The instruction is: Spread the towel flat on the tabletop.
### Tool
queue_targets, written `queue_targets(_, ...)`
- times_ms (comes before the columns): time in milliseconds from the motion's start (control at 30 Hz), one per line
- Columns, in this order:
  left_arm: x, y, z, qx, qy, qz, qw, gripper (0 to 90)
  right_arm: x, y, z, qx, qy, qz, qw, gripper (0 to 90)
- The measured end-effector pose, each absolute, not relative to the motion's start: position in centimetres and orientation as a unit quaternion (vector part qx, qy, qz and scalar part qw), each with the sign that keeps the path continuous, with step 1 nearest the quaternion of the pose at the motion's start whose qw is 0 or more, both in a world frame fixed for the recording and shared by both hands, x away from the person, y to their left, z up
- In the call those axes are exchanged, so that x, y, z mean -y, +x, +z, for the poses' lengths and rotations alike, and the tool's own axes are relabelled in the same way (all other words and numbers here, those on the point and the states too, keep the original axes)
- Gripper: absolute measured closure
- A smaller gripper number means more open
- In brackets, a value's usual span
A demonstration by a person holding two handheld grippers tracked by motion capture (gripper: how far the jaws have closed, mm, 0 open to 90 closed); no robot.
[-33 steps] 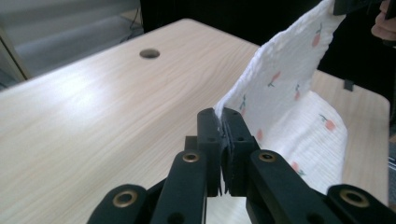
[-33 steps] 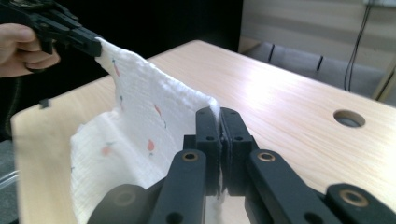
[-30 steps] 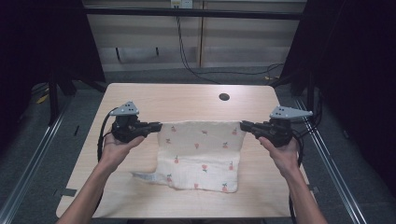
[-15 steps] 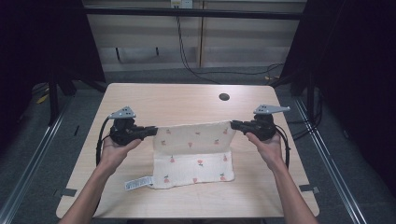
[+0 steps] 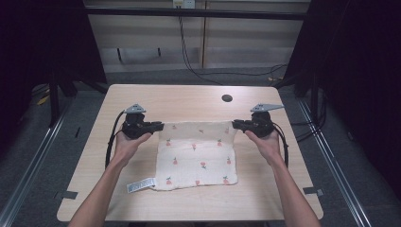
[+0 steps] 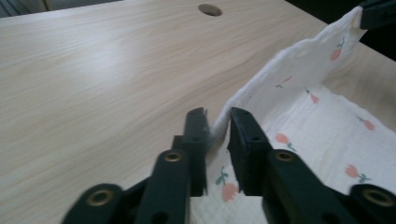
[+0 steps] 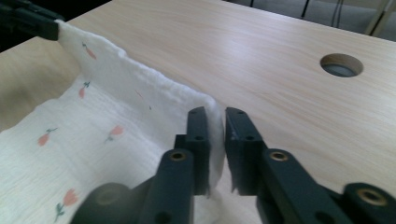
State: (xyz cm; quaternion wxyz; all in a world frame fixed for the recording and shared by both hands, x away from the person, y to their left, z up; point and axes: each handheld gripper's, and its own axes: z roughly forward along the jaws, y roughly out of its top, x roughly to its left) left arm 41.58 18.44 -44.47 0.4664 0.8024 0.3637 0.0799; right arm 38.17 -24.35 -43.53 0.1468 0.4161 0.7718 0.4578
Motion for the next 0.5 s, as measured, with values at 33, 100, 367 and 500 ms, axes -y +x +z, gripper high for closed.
queue_targets(33,-18.4,41.6,-44.5,-0.364,0.802,0.08,0.466,72.8,24.3,38.2,-43.5,-0.772,0.416,0.458,0.147,77.0)
queue_targets(100,-18.4,41.7,-44.6,-0.374,0.8,0.087,0.462,64.3,24.4,38.4,-43.7,-0.771,0.423,0.45,0.156,76.5)
queue_targets(367,-19.4,40.2,-45.0,-0.37,0.808,0.086,0.45,59.1,24.1,37.3,-44.0,-0.785,0.414,0.436,0.148,70.9)
queue_targets(500,-19.3,38.4,-45.1,-0.358,0.824,0.093,0.43,61.9,23.6,35.9,-44.7,-0.796,0.404,0.431,0.131,68.9)
